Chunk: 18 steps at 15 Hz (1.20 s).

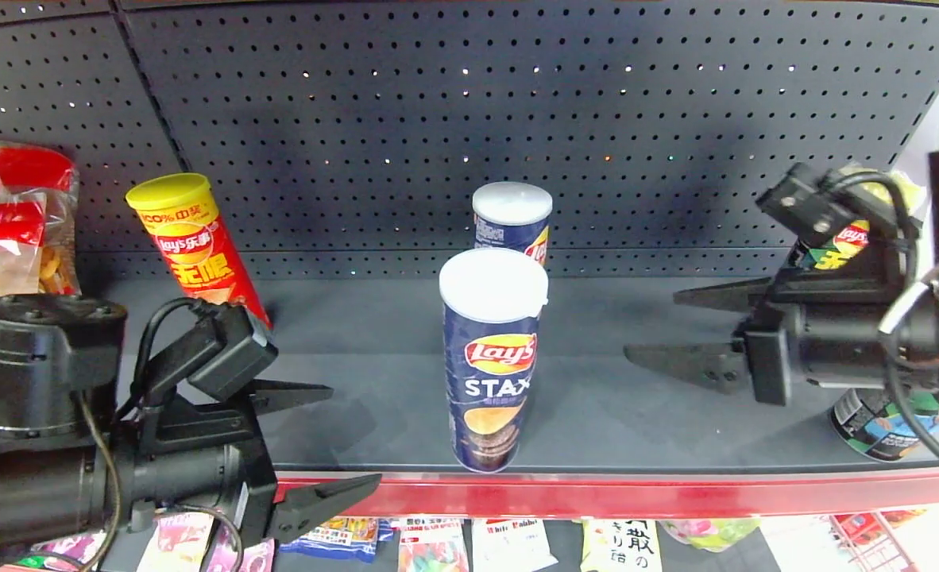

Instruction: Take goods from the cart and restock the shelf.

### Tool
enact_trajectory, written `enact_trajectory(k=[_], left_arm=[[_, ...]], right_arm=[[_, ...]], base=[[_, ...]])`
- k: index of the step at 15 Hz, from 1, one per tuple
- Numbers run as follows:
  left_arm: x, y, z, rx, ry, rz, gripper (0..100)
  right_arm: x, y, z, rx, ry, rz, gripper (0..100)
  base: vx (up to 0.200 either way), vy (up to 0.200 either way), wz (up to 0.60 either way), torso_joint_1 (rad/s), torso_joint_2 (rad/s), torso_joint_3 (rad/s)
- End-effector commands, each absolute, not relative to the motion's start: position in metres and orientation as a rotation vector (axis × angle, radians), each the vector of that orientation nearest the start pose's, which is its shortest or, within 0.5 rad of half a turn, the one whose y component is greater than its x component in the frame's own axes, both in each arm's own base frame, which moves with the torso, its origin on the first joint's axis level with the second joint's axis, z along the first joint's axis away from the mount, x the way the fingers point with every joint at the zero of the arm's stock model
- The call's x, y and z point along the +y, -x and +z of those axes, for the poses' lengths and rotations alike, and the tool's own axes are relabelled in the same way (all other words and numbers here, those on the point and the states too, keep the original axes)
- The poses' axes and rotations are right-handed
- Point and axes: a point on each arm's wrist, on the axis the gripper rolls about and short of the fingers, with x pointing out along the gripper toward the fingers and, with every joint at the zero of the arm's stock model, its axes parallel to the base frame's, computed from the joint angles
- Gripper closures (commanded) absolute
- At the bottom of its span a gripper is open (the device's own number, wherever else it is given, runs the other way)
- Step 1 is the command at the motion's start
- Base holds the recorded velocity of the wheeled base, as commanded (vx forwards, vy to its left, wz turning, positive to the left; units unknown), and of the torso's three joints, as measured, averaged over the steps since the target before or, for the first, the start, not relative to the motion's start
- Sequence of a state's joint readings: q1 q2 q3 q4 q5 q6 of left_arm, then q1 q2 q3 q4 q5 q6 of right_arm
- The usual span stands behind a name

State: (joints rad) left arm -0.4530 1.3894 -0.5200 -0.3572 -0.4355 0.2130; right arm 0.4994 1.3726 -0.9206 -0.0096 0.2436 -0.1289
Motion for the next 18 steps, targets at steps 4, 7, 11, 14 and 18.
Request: enact_trajectory(k=[4, 7, 11, 14, 18], left_arm=[[-0.12, -0.209, 0.146, 0.513, -0.213, -0.942, 0], [-0.128, -0.226, 0.148, 0.506, -0.215, -0.935, 0], [-0.137, -0.239, 0.148, 0.501, -0.22, -0.932, 0], [-0.143, -0.244, 0.146, 0.503, -0.222, -0.941, 0], [-0.151, -0.256, 0.145, 0.484, -0.224, -0.948, 0]], right_arm=[[0.072, -0.121, 0.249, 0.268, 0.151, 0.754, 0], [0.065, -0.108, 0.251, 0.244, 0.112, 0.747, 0], [0.058, -0.097, 0.246, 0.237, 0.088, 0.738, 0], [0.058, -0.097, 0.247, 0.236, 0.086, 0.736, 0], [0.058, -0.097, 0.246, 0.238, 0.087, 0.735, 0]], base=[[0.0, 0.0, 0.0, 0.0, 0.0, 0.0], [0.0, 0.0, 0.0, 0.0, 0.0, 0.0], [0.0, 0.0, 0.0, 0.0, 0.0, 0.0], [0.0, 0.0, 0.0, 0.0, 0.0, 0.0], [0.0, 0.0, 0.0, 0.0, 0.0, 0.0]])
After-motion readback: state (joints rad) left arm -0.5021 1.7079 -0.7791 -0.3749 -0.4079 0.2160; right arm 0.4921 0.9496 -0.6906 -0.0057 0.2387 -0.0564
